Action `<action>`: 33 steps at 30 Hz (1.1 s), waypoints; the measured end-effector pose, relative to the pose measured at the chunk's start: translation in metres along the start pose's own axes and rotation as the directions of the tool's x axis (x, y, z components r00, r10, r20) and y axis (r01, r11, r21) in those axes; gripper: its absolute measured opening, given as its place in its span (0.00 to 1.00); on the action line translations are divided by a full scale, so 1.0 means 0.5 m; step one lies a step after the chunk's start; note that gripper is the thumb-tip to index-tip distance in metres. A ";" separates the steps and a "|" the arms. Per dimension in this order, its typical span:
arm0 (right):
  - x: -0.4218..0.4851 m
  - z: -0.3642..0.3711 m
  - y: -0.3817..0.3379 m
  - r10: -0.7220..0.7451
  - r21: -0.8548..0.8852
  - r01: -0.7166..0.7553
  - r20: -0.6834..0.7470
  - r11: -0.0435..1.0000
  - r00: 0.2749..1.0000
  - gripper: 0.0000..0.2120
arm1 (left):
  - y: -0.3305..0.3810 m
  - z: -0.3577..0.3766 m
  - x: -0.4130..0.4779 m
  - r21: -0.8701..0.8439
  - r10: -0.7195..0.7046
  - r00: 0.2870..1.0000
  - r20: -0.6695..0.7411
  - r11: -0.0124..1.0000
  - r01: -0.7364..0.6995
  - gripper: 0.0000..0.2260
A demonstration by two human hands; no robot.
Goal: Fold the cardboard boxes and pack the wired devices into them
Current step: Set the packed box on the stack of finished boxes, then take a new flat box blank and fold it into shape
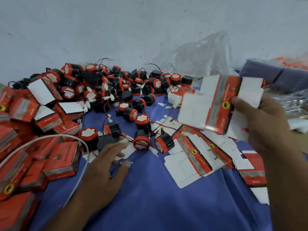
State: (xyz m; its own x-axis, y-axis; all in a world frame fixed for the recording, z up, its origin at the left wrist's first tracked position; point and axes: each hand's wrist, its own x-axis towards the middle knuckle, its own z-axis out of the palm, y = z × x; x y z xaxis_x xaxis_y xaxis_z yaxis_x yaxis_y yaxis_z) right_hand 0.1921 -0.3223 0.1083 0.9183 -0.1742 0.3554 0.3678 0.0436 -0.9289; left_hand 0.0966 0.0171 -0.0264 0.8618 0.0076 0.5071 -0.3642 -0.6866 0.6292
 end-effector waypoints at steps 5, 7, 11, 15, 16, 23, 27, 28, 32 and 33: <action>-0.077 0.125 0.044 0.215 0.179 -0.259 0.234 0.949 0.948 0.07 | 0.021 0.001 0.003 -0.038 0.022 0.989 -0.146 0.999 -0.028 0.20; -0.125 0.173 0.080 0.245 -0.003 -0.260 0.347 0.966 0.905 0.10 | 0.031 0.001 0.006 -0.027 0.017 0.984 -0.179 0.999 -0.022 0.24; -0.199 0.229 0.115 0.166 -0.065 -0.167 0.684 0.984 0.710 0.14 | 0.036 0.010 0.003 -0.081 -0.005 0.998 -0.061 0.997 0.000 0.32; -0.217 0.232 0.115 0.048 -0.042 -0.024 0.890 0.999 0.454 0.31 | 0.051 0.005 0.001 -0.417 -0.085 0.995 -0.051 0.907 0.056 0.32; -0.217 0.232 0.117 0.050 -0.080 0.048 0.888 0.996 0.457 0.35 | 0.053 0.002 0.000 -0.497 -0.087 0.994 -0.059 0.866 0.046 0.32; -0.215 0.228 0.132 0.011 -0.199 0.380 0.896 0.903 0.443 0.47 | 0.063 -0.004 -0.009 -0.823 -0.128 0.972 0.195 0.519 0.233 0.33; -0.205 0.218 0.136 0.096 -0.290 0.392 0.890 0.873 0.446 0.53 | 0.060 -0.006 -0.007 -0.842 -0.182 0.947 0.265 0.434 0.319 0.34; -0.201 0.215 0.138 0.131 -0.321 0.389 0.888 0.864 0.441 0.53 | 0.059 -0.007 -0.007 -0.841 -0.194 0.943 0.272 0.429 0.330 0.35; -0.188 0.202 0.145 0.274 -0.426 0.302 0.857 0.853 0.437 0.53 | 0.058 -0.005 -0.008 -0.834 -0.198 0.945 0.262 0.446 0.325 0.34; -0.186 0.200 0.146 0.286 -0.436 0.273 0.845 0.857 0.452 0.52 | 0.061 -0.004 -0.006 -0.818 -0.158 0.952 0.262 0.487 0.306 0.35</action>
State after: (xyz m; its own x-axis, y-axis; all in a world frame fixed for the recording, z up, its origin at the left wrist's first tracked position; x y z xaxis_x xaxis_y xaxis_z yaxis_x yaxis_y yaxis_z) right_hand 0.1483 -0.2047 0.0178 0.6439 0.7649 -0.0171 0.5023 -0.4394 -0.7447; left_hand 0.0821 -0.0026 -0.0077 0.9706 -0.0742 0.2291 -0.2025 0.2632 0.9432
